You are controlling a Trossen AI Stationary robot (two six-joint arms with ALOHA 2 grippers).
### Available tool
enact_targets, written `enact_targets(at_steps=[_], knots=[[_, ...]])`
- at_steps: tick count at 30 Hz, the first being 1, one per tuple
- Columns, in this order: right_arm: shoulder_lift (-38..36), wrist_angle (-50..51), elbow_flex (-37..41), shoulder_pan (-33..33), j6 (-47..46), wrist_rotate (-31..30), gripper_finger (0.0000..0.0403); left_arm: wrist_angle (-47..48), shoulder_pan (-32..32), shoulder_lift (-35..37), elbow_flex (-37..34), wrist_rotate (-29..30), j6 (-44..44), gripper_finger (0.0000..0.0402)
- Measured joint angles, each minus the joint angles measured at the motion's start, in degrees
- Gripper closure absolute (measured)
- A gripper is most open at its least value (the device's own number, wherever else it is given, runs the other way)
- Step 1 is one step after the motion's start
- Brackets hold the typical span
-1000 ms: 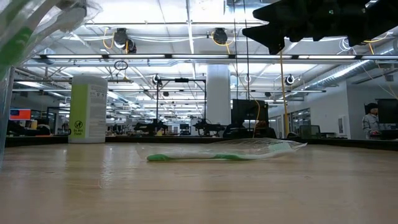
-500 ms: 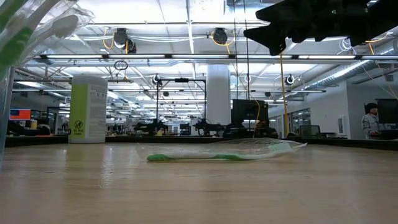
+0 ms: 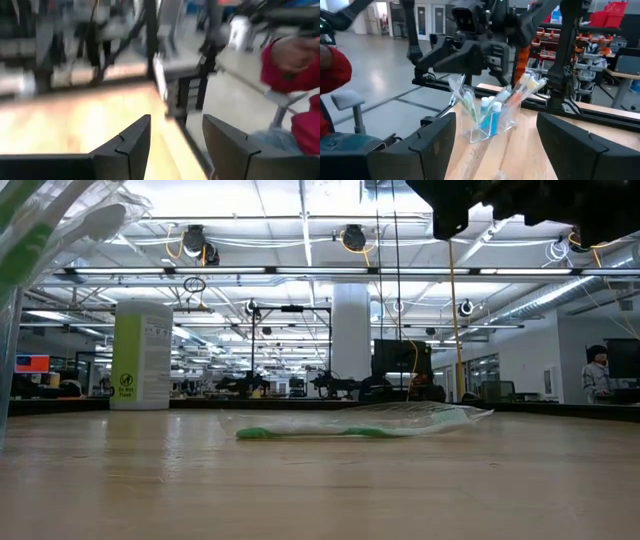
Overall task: Pick & Place toothbrushing station
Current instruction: Put the green toothbrush into the transparent organizer
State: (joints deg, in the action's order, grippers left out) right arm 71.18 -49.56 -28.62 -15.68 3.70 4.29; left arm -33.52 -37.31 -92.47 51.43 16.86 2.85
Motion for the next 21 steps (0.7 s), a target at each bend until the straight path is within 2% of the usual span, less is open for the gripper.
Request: enact_targets(at_steps=[2, 5, 9, 12, 17, 21], knots=[[0.0, 0.0, 0.0, 0.0, -0.6, -0.1, 0.0133, 12.4, 1.3, 0.3, 4.6, -0.3, 6.0, 0.0218], [-0.2, 0.0, 0.0, 0.0, -1.6, -0.1, 0.0133, 26.7, 2.6, 0.2, 10.4, -0.3, 9.8, 0.0218], [-0.2, 0.0, 0.0, -0.2, -2.1, -0.1, 0.0133, 36.7, 2.7, 0.3, 13.6, 4.1, 11.0, 0.0218], [-0.2, 0.3, 0.0, -0.2, -2.4, 0.0, 0.0133, 38.1, 2.5, 0.2, 13.6, 6.3, 11.4, 0.0218], [-0.2, 0.3, 0.0, -0.2, -2.6, 0.0, 0.0133, 36.4, 2.2, 0.2, 13.6, 4.1, 10.9, 0.0218], [-0.2, 0.3, 0.0, -0.2, -2.6, 0.0, 0.0133, 31.8, 1.2, 0.8, 13.6, 3.0, 7.1, 0.0218]])
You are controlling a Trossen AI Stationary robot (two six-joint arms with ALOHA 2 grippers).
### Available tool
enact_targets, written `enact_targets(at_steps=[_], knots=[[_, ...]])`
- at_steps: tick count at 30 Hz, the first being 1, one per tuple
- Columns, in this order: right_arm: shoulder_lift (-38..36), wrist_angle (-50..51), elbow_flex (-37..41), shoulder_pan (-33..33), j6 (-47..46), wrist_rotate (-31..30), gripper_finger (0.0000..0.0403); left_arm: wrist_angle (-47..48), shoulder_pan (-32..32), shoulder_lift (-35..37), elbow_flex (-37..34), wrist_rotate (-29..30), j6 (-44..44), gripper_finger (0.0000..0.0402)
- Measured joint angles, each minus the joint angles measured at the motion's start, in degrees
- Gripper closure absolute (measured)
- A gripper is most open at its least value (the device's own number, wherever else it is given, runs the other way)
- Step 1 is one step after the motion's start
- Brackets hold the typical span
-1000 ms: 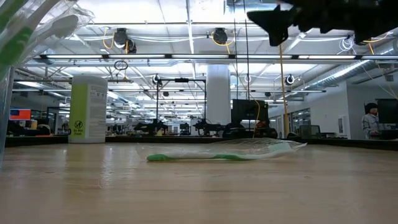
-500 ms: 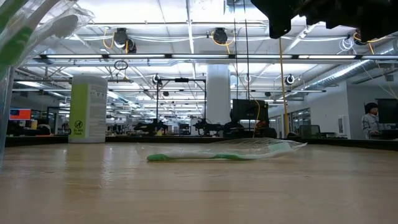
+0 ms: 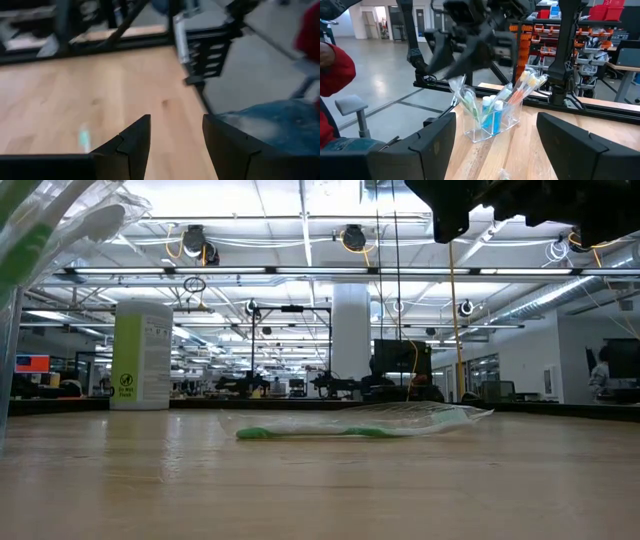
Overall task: Pick & Place toothbrushing station
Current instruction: Put the green toothbrush into the transparent organizer
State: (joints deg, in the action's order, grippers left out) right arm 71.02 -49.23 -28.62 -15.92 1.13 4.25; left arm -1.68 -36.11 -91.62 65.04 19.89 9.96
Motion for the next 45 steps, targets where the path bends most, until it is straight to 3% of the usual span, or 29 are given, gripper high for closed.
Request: enact_targets(at_steps=[14, 20, 24, 33, 41, 45], knots=[[0.0, 0.2, 0.0, 0.0, -0.3, 0.0, 0.0133, 5.0, 0.4, -3.3, -0.1, -0.4, 4.0, 0.0218], [0.0, 0.3, 0.0, 0.0, -0.4, 0.0, 0.0133, -0.5, -1.1, -0.8, 0.0, -0.3, -3.0, 0.0218], [0.0, 0.5, 0.0, 0.0, -0.3, 0.0, 0.0133, 0.8, -1.2, -0.5, 0.0, -0.3, -3.4, 0.0218], [0.0, 0.7, 0.0, 0.0, -0.3, 0.0, 0.0133, 6.8, 0.8, -3.5, 0.0, -0.1, 2.7, 0.0218], [0.0, 0.8, 0.0, 0.0, -0.3, 0.0, 0.0133, 1.1, -0.4, -0.4, 0.0, 0.4, -3.3, 0.0218], [0.0, 0.8, 0.0, 0.0, -0.4, 0.0, 0.0133, 3.0, -0.1, -0.3, 0.0, 2.9, -3.4, 0.0218]])
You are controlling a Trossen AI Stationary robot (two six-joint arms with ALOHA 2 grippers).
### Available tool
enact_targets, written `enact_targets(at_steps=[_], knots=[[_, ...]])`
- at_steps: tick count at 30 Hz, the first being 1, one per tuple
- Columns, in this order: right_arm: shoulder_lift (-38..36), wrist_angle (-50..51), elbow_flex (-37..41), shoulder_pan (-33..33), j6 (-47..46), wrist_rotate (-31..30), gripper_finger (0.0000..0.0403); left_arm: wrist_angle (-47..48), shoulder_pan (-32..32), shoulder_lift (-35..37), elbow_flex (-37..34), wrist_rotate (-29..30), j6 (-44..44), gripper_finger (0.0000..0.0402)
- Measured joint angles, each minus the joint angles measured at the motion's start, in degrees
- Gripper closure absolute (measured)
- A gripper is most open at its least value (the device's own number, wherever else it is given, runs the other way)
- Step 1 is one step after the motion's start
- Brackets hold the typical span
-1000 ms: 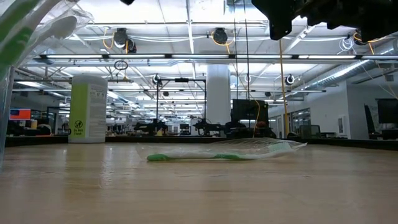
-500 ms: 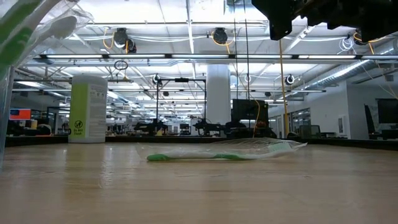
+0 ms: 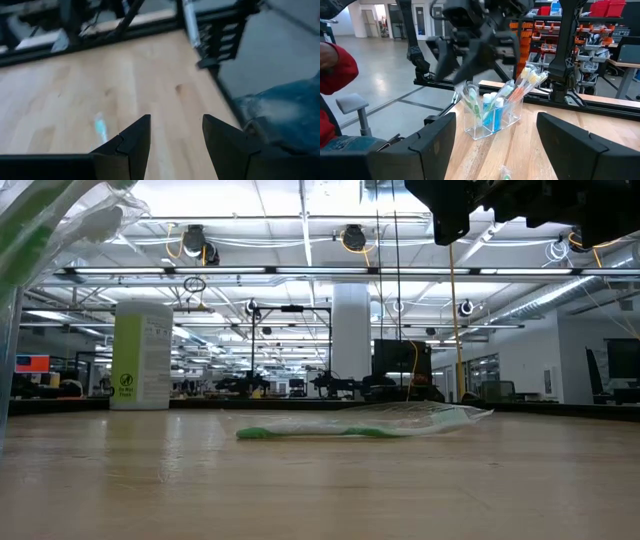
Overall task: Pick & Place toothbrushing station
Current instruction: Put the green toothbrush into the transparent organizer
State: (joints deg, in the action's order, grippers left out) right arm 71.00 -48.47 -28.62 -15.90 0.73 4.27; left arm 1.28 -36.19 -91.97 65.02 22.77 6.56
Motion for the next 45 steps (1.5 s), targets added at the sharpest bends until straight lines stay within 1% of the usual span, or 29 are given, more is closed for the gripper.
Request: enact_targets(at_steps=[6, 8, 11, 14, 17, 20, 25, 27, 29, 34, 36, 38, 41, 45], knots=[[0.0, 0.0, 0.0, 0.0, 0.0, 0.0, 0.0133, 4.1, 2.8, -2.4, 0.0, -0.3, 5.6, 0.0218], [0.0, 0.2, 0.0, 0.0, 0.0, 0.0, 0.0133, 4.8, 3.2, -3.1, 0.0, -2.0, 7.0, 0.0218], [0.0, 0.3, 0.0, 0.0, 0.0, 0.0, 0.0133, 4.9, 2.9, -3.2, 0.0, -4.3, 6.8, 0.0218], [0.0, 0.3, 0.0, 0.0, 0.0, 0.0, 0.0133, 4.6, 2.1, -2.1, -0.1, -3.1, 5.0, 0.0218], [0.0, 0.3, 0.0, 0.0, 0.0, 0.0, 0.0133, 1.4, 1.4, 0.0, -0.1, -1.4, 1.2, 0.0218], [-0.4, 0.3, 0.0, 0.0, 0.0, 0.0, 0.0133, -2.1, 1.4, 1.3, -0.1, -1.3, -1.5, 0.0218], [-1.7, 0.7, 0.0, -0.3, 0.2, 0.2, 0.0133, -10.0, 3.9, 1.8, 0.0, -1.8, -4.9, 0.0218], [-3.9, 1.7, 0.0, -0.6, 1.5, 0.2, 0.0133, -11.4, 6.7, 0.9, 0.0, -5.7, -3.8, 0.0218], [-6.5, 2.7, 0.0, -1.1, 2.6, 0.2, 0.0133, -10.6, 9.6, -0.4, 0.1, -9.2, -1.9, 0.0218], [-12.5, 5.6, 0.0, -1.7, 3.6, 0.0, 0.0133, -10.4, 16.1, -5.2, 0.0, -11.6, -0.2, 0.0218], [-14.1, 6.9, 0.0, -2.0, 3.6, 0.0, 0.0133, -11.0, 18.0, -7.6, 0.0, -13.8, 0.4, 0.0218], [-14.9, 8.1, 0.0, -2.2, 3.6, -0.2, 0.0133, -10.8, 19.1, -10.1, 0.0, -16.9, 1.2, 0.0218], [-15.3, 10.5, 0.0, -2.3, 3.5, -2.2, 0.0133, -11.2, 19.8, -13.4, 0.0, -20.9, 1.2, 0.0218], [-14.7, 12.0, 0.0, -2.3, 3.8, -6.1, 0.0133, -11.4, 20.0, -17.1, 0.1, -23.0, 0.2, 0.0218]])
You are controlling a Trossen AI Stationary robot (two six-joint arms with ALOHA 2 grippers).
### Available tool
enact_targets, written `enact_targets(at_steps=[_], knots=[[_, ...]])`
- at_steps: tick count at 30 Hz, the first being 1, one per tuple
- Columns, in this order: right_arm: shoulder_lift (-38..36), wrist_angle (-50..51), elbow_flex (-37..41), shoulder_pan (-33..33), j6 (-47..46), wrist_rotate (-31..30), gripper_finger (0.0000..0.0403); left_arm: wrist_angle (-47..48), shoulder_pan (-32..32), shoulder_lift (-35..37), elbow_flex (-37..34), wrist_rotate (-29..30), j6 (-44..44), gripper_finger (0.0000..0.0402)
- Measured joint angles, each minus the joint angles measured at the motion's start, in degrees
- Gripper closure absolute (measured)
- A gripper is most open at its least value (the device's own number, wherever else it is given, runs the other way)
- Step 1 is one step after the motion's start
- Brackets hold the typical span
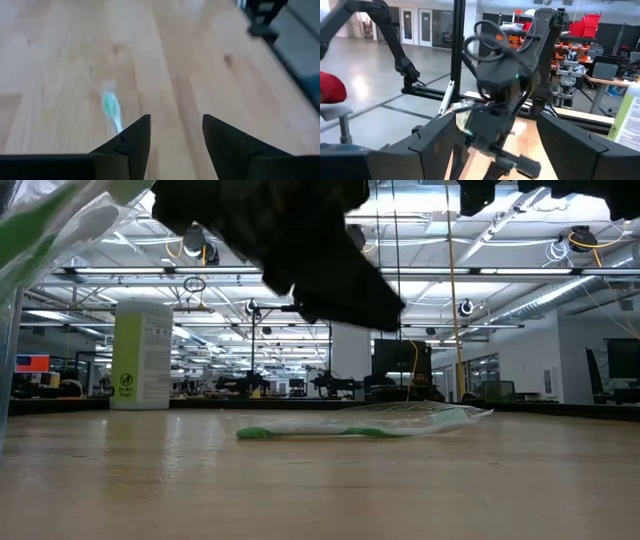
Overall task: Pick & Place toothbrushing station
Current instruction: Put the green toothbrush into the transparent organizer
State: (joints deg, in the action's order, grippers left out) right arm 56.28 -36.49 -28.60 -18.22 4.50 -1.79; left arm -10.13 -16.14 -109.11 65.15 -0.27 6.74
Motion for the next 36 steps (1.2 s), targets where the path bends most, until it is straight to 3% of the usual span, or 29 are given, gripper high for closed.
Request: enact_targets(at_steps=[5, 13, 18, 24, 36], knots=[[0.7, -0.1, 0.0, 0.0, 0.8, -0.1, 0.0133, 0.3, 0.4, -3.3, 1.8, 2.8, -2.2, 0.0218], [0.8, 0.3, 0.0, 0.0, 0.7, 0.0, 0.0133, 8.9, 1.9, -5.9, 2.2, 5.6, 0.0, 0.0218], [0.8, 0.4, 0.0, 0.0, 0.7, -0.1, 0.0133, 4.4, 2.3, -5.9, 2.2, 9.6, -0.2, 0.0218], [0.8, 0.1, 0.0, 0.0, 0.8, -0.1, 0.0133, 0.5, 4.8, -7.9, 4.0, 5.5, 1.9, 0.0218], [0.8, 0.0, 0.0, 0.0, 0.8, -0.1, 0.0133, 1.1, 5.2, -14.2, 10.7, 4.9, -1.3, 0.0218]])
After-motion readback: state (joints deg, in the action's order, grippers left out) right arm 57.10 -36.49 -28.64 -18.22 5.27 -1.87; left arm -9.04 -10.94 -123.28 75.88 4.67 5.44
